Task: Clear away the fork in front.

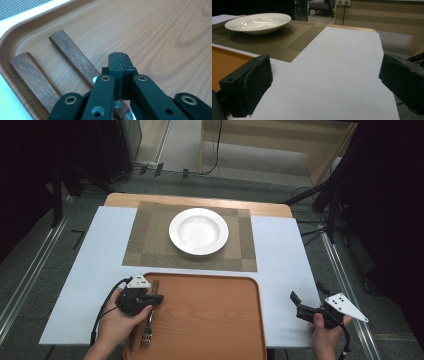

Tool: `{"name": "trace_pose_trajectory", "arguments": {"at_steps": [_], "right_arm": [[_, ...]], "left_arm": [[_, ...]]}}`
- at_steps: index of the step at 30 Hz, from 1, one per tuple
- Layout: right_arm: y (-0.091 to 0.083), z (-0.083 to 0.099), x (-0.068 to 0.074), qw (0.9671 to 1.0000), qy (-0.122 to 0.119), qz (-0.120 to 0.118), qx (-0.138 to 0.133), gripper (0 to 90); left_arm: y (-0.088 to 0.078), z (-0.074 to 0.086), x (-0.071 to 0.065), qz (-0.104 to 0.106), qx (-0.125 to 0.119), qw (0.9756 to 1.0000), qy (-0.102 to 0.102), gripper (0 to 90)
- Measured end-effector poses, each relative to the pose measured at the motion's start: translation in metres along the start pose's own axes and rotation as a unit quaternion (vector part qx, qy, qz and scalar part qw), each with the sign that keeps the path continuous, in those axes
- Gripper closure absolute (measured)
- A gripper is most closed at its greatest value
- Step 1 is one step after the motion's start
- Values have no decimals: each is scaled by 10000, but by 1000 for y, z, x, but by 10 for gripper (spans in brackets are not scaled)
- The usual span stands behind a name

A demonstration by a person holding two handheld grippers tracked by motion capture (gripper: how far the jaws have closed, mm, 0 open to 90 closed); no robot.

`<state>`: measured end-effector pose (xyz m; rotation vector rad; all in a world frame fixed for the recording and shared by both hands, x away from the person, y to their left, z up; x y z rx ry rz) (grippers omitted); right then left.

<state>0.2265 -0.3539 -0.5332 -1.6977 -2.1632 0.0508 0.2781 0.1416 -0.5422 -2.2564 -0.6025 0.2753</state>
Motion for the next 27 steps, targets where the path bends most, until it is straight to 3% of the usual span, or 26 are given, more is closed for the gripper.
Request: {"name": "trace_pose_trajectory", "arguments": {"at_steps": [3,6,9,13,16,22,24,27], "right_arm": [[0,0,0,10000,15,-23,-3,0],[0,0,0,10000,12,-30,1,0],[-1,0,1,10000,-15,-32,-3,0],[-1,1,2,10000,-5,-59,11,0],[-1,1,2,10000,-4,-68,12,0],[-2,1,2,10000,-11,-86,-5,0],[-2,1,2,10000,5,-98,-2,0],[-1,1,2,10000,3,-96,-8,0]], "left_arm": [[-3,-3,0,-18,-166,9999,-3,872],[-6,-5,0,-62,-307,9995,16,756],[-13,-11,-1,45,-656,9978,-51,661],[-23,-18,-2,46,-992,9950,-31,557],[-31,-22,1,-226,-1228,9921,-76,447],[-43,-23,10,-355,-1555,9869,-235,114],[-49,-24,14,-290,-1738,9839,-287,0],[-55,-25,18,-424,-1785,9825,-334,0]]}}
Point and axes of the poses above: each handheld gripper's, and its own axes: y roughly forward along the jaws, z roughly out of its underside, x roughly to its left, the point moved 5 cm from there along y, roughly forward along the jaws, and after that the axes turned 15 degrees about y, right-handed, at the moved point
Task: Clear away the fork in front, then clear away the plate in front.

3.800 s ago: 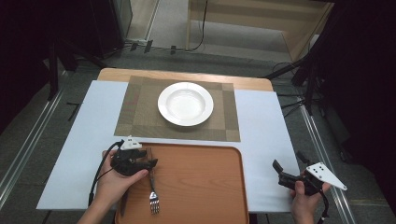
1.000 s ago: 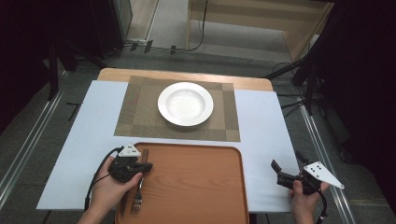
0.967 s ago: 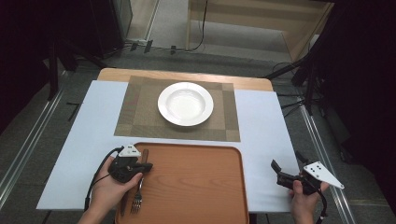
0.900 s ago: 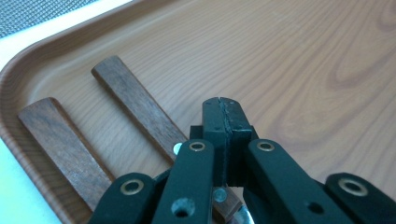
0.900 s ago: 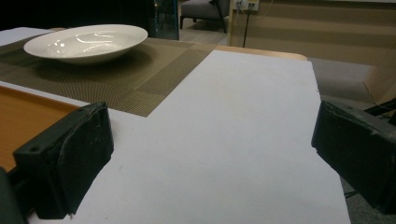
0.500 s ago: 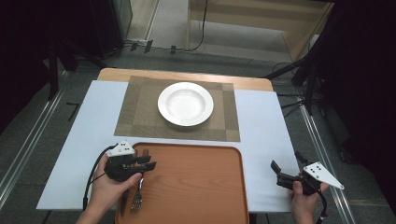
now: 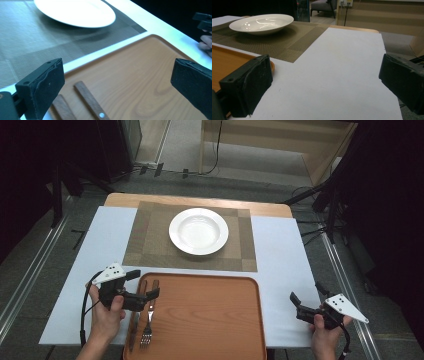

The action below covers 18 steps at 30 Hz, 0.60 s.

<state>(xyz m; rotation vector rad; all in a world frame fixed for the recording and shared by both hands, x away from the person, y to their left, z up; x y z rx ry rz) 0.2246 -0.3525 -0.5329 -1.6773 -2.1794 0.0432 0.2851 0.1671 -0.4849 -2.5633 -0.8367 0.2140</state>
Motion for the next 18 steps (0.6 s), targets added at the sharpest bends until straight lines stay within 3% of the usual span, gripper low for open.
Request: {"name": "trace_pose_trajectory", "arguments": {"at_steps": [5,12,18], "right_arm": [[0,0,1,10000,6,3,12,0],[0,0,1,10000,-20,-11,14,0],[1,0,1,10000,-29,-27,6,0]], "left_arm": [[0,-4,1,100,-78,9999,-4,0],[10,-11,2,79,24,9999,79,0],[18,-20,5,185,45,9996,211,0]]}}
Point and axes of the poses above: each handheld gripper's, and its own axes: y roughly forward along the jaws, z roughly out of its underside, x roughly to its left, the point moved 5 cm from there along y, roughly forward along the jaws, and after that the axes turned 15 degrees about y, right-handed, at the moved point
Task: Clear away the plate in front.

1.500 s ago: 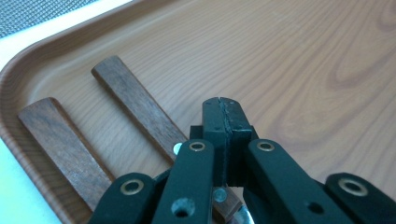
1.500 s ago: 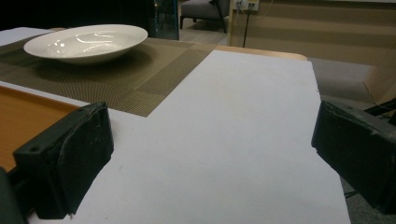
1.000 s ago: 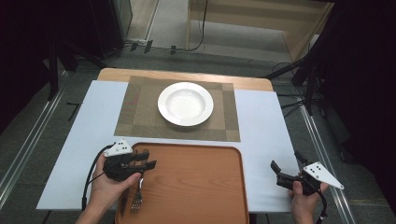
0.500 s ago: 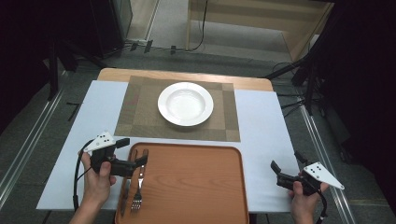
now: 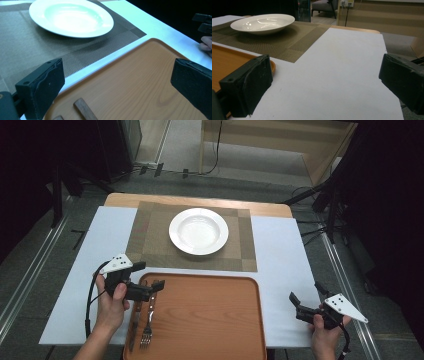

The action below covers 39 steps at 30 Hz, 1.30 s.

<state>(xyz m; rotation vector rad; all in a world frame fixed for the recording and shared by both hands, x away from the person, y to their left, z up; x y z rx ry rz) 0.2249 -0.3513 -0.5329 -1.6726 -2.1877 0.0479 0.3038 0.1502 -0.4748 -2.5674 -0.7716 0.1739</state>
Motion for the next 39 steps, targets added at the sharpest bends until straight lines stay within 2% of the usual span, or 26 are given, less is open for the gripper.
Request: {"name": "trace_pose_trajectory", "arguments": {"at_steps": [3,6,8,10,13,19,22,24,26,28,32,39], "right_arm": [[-1,0,0,10000,5,-20,-19,0],[-1,0,1,10000,17,-34,-19,0],[-1,0,1,10000,9,-47,-30,0],[-1,0,1,10000,12,-54,-32,0],[-1,0,1,10000,8,-75,-35,0],[-2,0,0,9999,60,-101,-61,0],[-2,0,-1,9998,108,-122,-74,0],[-2,-1,-1,9998,87,-124,-100,0],[-2,0,-1,9998,85,-118,-100,0],[-2,0,0,9999,43,-105,-86,0],[-2,0,2,9999,23,-138,-49,0],[-3,1,2,9998,17,-194,-60,0]], "left_arm": [[5,-3,3,-12,-19,10000,-46,0],[11,-5,7,-13,76,10000,-34,0],[14,-8,9,56,104,9999,-96,0],[17,-11,12,-11,127,9998,-143,0],[23,-16,16,-24,140,9998,-107,0],[38,-25,25,120,182,9996,-165,0],[45,-28,30,30,252,9995,-163,0],[50,-32,32,103,205,9995,-200,0],[56,-36,35,116,305,9994,-131,0],[59,-40,37,239,316,9991,-137,0],[66,-44,45,224,291,9992,-177,0],[78,-43,55,97,391,9989,-249,0]]}}
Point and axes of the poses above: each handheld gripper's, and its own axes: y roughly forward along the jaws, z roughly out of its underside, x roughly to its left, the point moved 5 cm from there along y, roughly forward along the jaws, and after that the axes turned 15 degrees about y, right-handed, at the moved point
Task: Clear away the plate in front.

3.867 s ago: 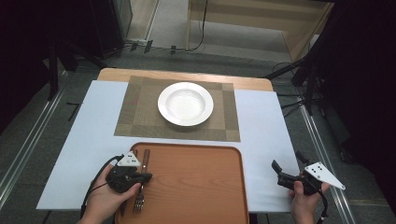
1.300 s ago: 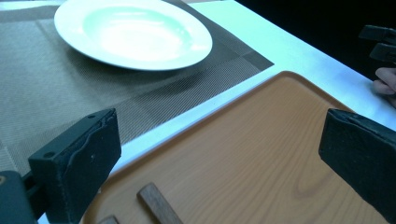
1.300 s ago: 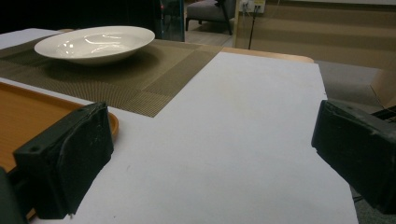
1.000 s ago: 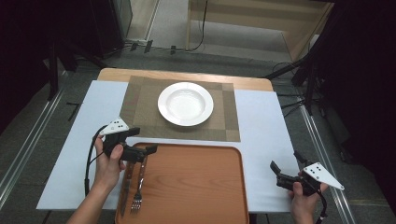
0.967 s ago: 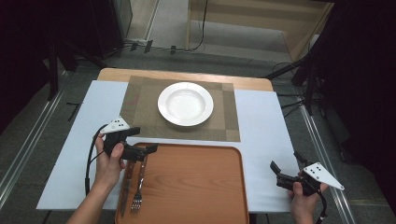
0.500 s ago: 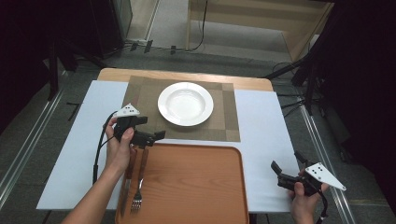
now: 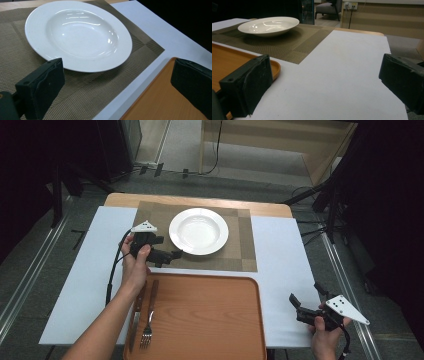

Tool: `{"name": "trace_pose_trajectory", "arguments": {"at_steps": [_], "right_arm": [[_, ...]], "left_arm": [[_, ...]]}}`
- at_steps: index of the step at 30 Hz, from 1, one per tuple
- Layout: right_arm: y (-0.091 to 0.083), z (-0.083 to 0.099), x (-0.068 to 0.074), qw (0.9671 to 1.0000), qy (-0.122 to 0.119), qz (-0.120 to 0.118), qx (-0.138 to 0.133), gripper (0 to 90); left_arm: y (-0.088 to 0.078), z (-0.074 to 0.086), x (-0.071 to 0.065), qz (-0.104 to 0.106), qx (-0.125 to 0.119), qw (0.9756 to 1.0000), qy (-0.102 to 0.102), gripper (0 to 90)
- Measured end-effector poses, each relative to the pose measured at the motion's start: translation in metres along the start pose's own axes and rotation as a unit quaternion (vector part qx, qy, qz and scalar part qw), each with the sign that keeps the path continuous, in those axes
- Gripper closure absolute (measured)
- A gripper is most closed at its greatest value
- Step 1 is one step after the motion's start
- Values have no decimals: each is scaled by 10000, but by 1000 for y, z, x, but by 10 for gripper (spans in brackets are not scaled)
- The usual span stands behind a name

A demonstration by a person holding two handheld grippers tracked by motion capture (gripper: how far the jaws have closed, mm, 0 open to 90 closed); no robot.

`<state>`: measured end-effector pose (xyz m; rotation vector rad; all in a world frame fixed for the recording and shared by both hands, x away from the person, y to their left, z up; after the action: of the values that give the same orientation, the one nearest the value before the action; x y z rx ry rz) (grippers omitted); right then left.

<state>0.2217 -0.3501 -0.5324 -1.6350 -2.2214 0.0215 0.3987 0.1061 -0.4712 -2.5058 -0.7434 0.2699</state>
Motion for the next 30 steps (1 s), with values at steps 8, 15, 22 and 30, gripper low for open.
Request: {"name": "trace_pose_trajectory", "arguments": {"at_steps": [8,15,22,30], "right_arm": [[0,0,1,10000,-12,-24,-2,0],[1,1,2,10000,-58,-32,35,0],[2,1,0,9999,-2,-90,52,0],[2,1,0,9999,24,-104,60,0]], "left_arm": [[12,-3,17,26,115,9995,-303,0],[29,-4,35,-11,253,9981,-560,0],[46,-4,56,-87,335,9960,-826,0],[56,-3,83,-80,271,9919,-1238,3]]}}
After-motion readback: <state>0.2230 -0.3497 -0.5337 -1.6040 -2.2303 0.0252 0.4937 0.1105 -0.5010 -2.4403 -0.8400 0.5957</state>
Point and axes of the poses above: each handheld gripper's, and its own axes: y roughly forward along the jaws, z roughly out of its underside, x roughly to its left, the point moved 5 cm from there along y, roughly forward along the jaws, and after that the axes turned 15 degrees about y, right-handed, at the moved point
